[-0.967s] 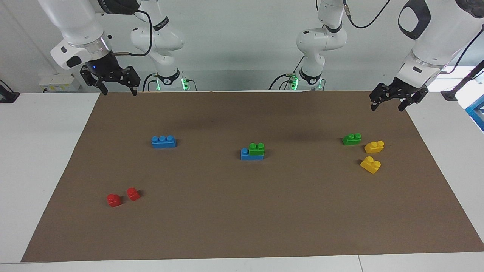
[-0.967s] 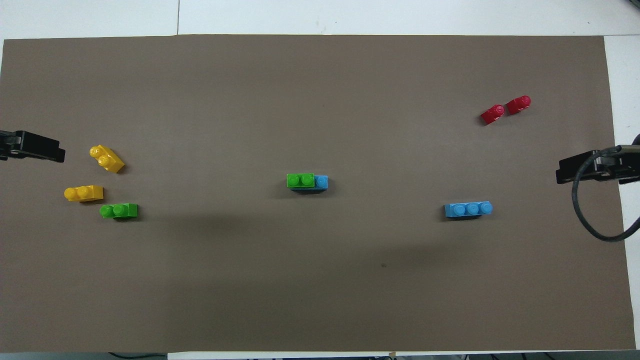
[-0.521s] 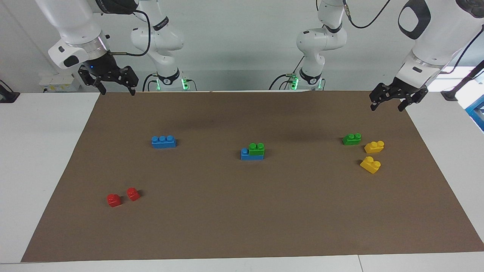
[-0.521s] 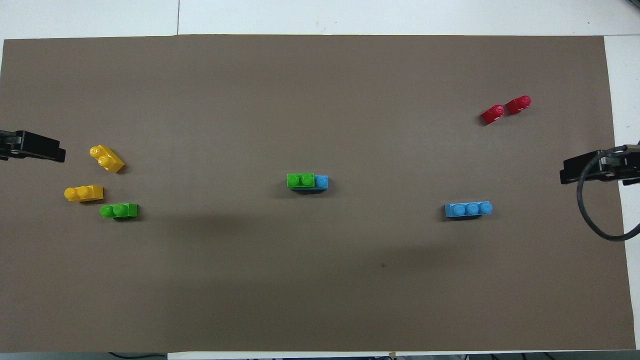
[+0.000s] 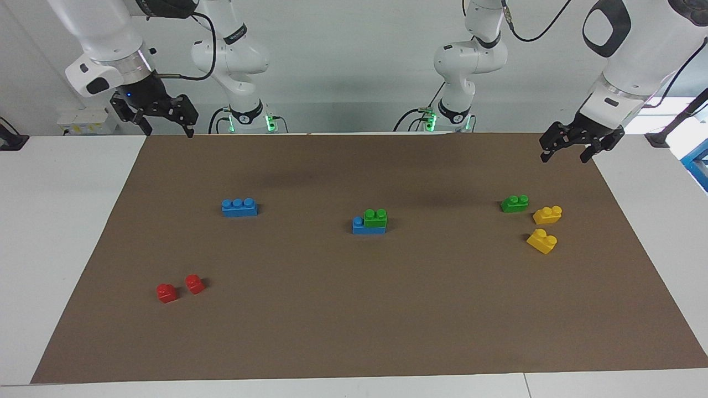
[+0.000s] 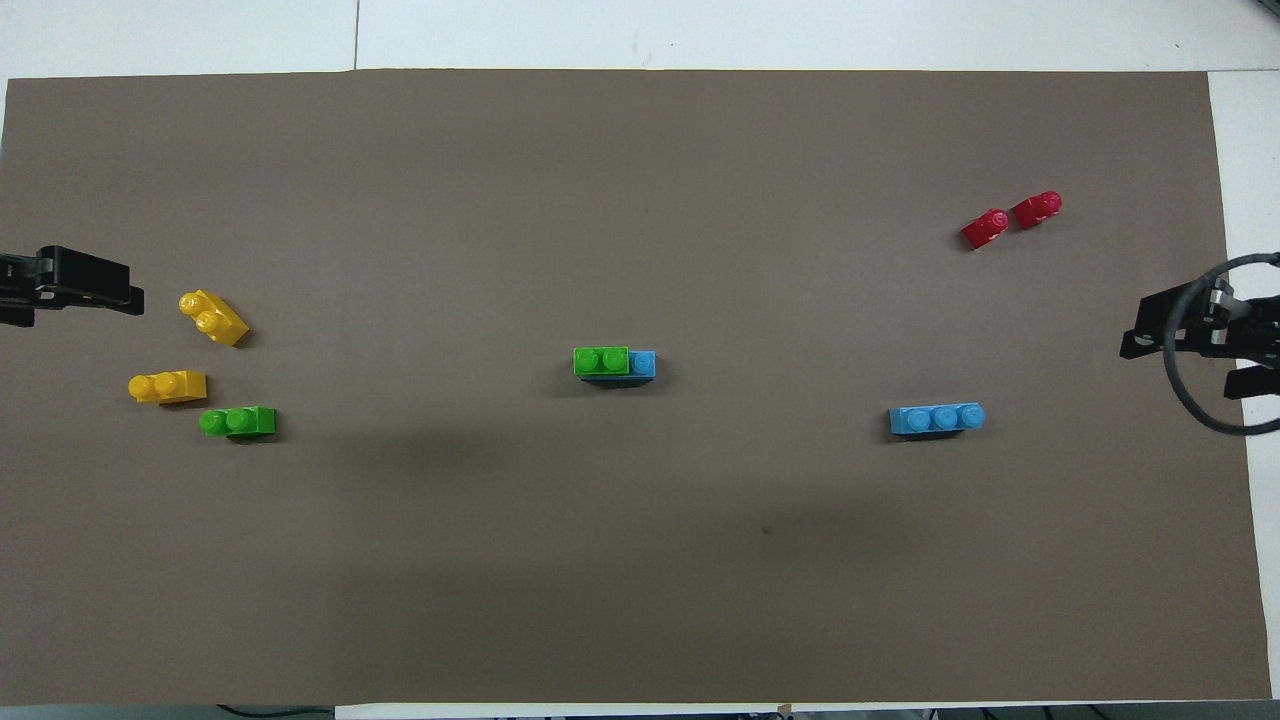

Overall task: Remove green block with left arm and hold with right
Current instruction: 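Move the left gripper while the right gripper moves toward the joined bricks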

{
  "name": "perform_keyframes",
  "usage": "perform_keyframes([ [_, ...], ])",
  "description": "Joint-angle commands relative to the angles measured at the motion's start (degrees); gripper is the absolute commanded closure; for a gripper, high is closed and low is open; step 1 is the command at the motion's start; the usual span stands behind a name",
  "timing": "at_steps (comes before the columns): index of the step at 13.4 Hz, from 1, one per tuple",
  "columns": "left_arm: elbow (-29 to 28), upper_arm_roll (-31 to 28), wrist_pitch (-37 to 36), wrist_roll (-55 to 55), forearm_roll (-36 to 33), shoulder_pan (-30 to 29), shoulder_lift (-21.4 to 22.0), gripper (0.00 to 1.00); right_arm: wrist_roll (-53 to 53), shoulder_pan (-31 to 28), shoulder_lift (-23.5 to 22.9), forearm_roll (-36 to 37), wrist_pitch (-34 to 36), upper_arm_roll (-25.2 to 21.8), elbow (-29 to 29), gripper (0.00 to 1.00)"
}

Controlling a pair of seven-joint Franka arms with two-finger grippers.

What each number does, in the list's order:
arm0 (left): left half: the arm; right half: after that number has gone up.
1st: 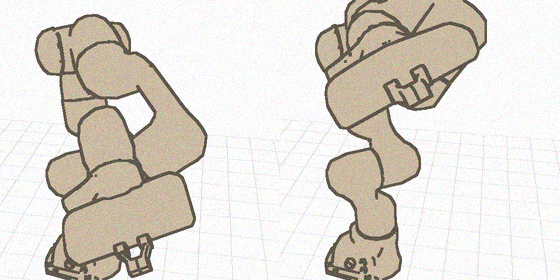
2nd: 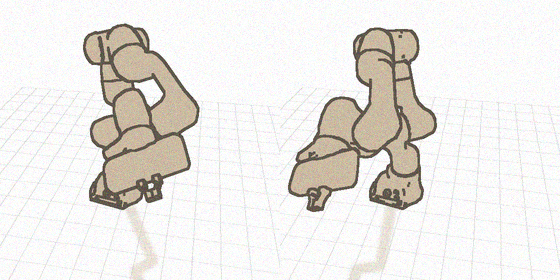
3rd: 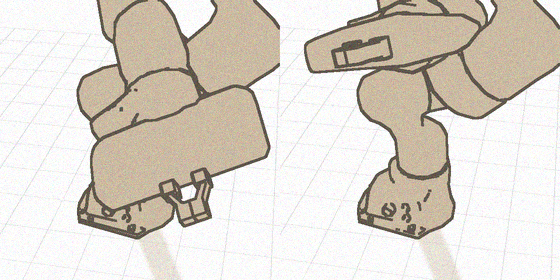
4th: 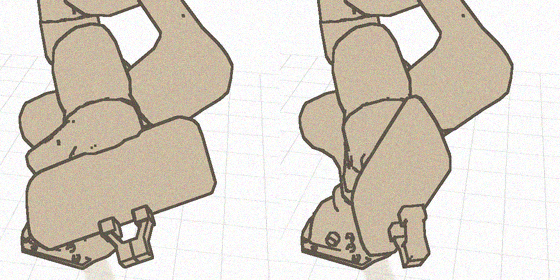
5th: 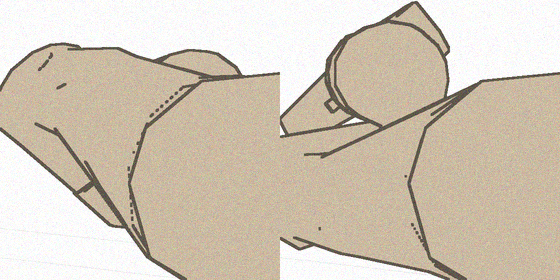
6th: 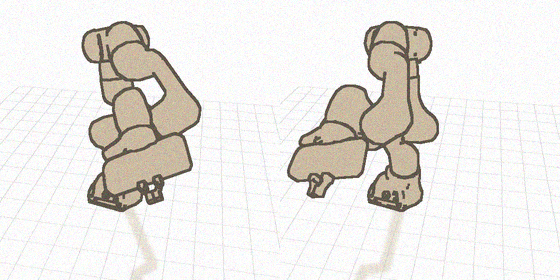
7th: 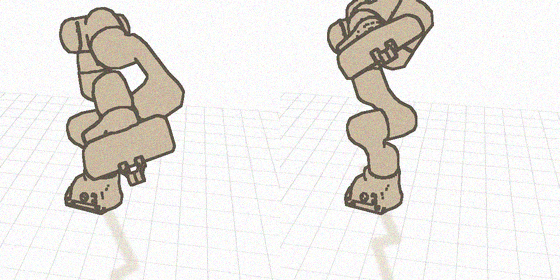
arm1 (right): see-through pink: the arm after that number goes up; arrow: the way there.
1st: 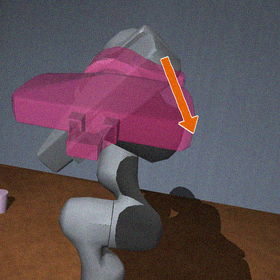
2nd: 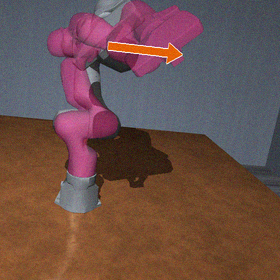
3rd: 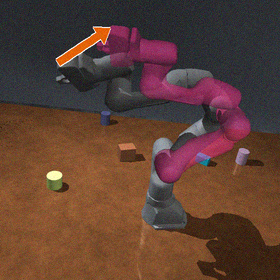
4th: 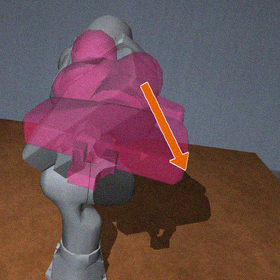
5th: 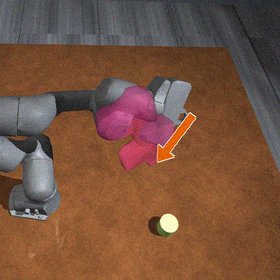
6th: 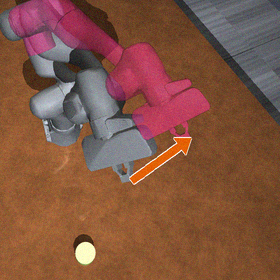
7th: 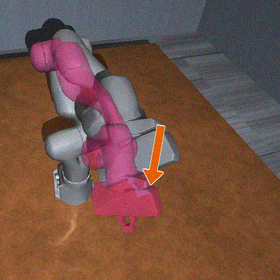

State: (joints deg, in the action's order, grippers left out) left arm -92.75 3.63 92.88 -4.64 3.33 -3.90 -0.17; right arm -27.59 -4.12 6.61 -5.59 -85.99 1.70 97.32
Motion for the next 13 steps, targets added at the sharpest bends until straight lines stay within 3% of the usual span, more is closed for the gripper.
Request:
perform_keyframes([
  [1, 0.46, -0.56, 2.64, -16.47, 2.21, 2.92, -0.35, 0.00, -17.61, 0.42, 0.78, -3.45, -2.33, 0.41, 3.05, 0.07],
  [6, -0.41, -0.64, 3.80, -42.67, 2.12, 7.67, -0.18, 0.00, -39.43, 1.47, -2.12, -14.25, -6.46, 0.49, 6.20, 0.07],
  [9, -2.52, -0.64, 3.97, -59.38, 1.68, 11.01, 0.61, 0.00, -41.49, 3.14, -2.65, -19.96, -11.72, 0.85, 11.03, 0.07],
  [13, -6.30, -0.56, 5.55, -71.97, 1.59, 14.88, 2.37, 0.00, -44.38, 5.96, -7.21, -27.53, -17.18, 0.93, 13.68, 0.08],
])
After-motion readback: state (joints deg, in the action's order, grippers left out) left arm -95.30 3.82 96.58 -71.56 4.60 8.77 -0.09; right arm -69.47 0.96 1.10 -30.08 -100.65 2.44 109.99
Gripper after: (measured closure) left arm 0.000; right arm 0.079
